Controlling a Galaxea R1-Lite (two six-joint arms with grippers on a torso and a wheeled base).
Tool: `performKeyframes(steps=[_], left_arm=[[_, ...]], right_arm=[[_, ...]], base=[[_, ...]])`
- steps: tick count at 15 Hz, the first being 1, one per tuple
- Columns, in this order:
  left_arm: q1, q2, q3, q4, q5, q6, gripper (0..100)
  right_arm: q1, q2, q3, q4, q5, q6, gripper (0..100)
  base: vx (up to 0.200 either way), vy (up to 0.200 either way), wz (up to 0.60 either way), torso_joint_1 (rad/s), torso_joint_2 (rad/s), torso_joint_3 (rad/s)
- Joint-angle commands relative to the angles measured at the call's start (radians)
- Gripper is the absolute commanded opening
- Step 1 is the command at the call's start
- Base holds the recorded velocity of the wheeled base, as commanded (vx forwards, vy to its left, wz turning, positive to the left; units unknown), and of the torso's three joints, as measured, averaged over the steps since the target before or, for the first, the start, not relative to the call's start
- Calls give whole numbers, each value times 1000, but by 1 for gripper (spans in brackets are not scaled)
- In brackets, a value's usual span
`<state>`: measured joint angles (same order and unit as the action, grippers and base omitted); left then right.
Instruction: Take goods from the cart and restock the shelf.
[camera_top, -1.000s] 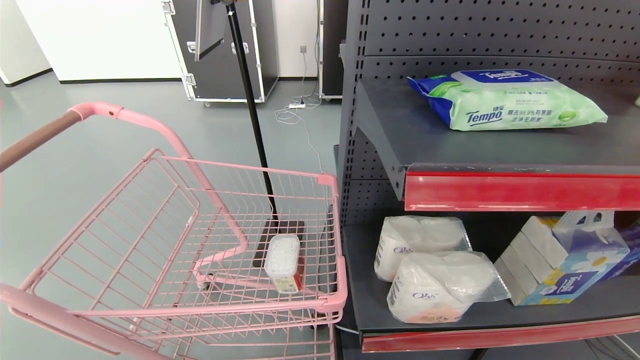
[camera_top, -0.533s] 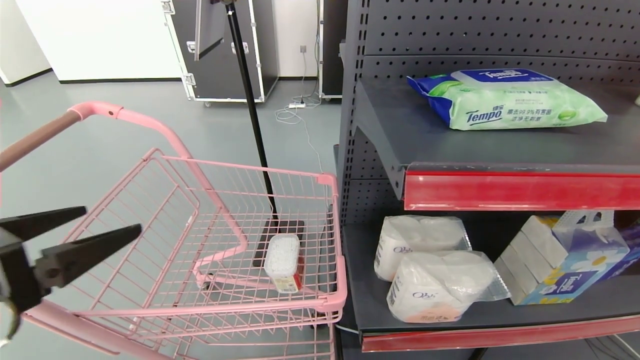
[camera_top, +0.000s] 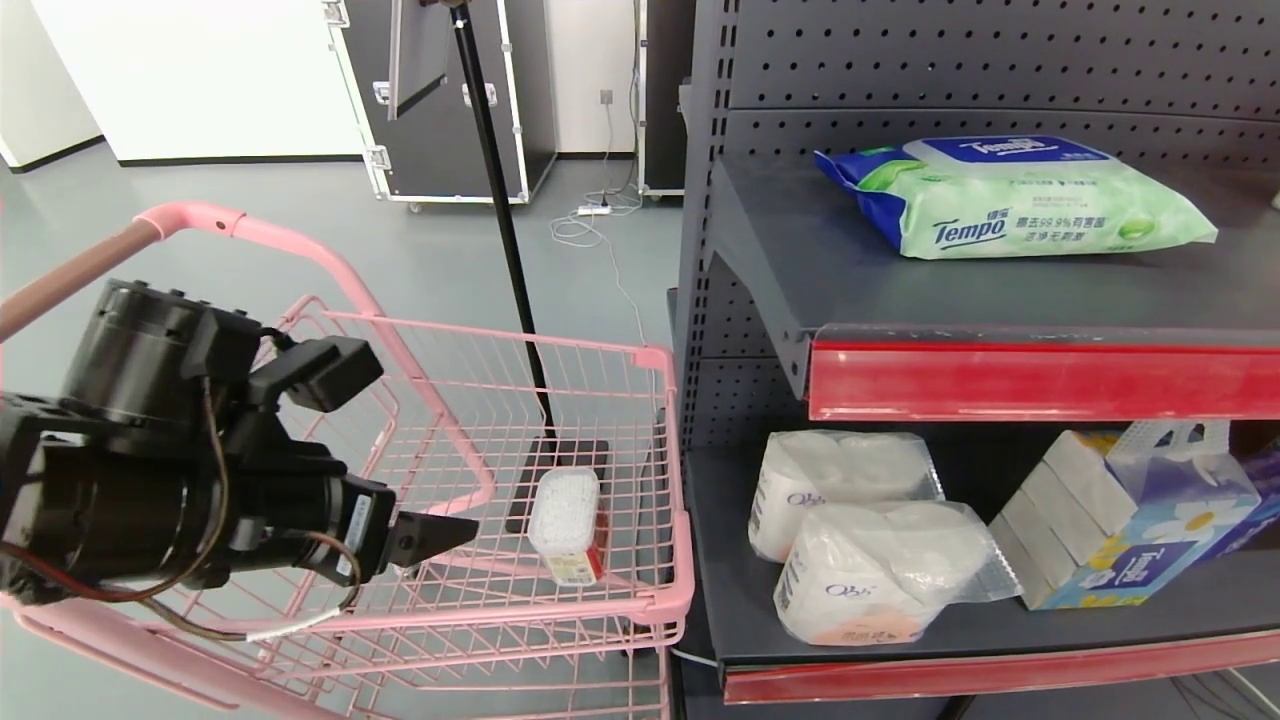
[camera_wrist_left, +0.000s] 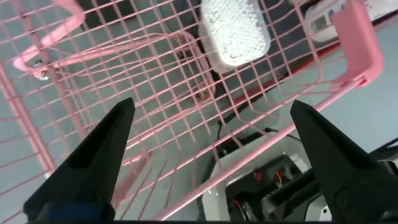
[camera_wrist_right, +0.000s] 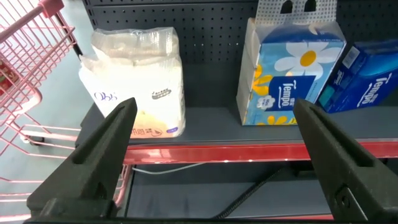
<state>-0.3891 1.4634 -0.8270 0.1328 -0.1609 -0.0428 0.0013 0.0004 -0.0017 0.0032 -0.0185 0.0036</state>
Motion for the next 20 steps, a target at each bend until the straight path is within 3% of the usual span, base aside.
performKeyframes(steps=[1, 6, 8, 20], left_arm=[[-56, 97, -52, 8, 0, -2, 100], [-157, 198, -116, 11, -2, -17, 100], [-188, 250, -164, 10, 0, -58, 100], [-214, 476, -308, 10, 129, -68, 100]], right_arm=[[0, 0, 0, 0, 0, -1, 100], [0, 0, 0, 0, 0, -1, 100], [0, 0, 0, 0, 0, -1, 100], [0, 0, 0, 0, 0, -1, 100]], base=[[0, 0, 0, 0, 0, 0], [0, 0, 0, 0, 0, 0], [0, 0, 0, 0, 0, 0], [0, 0, 0, 0, 0, 0]])
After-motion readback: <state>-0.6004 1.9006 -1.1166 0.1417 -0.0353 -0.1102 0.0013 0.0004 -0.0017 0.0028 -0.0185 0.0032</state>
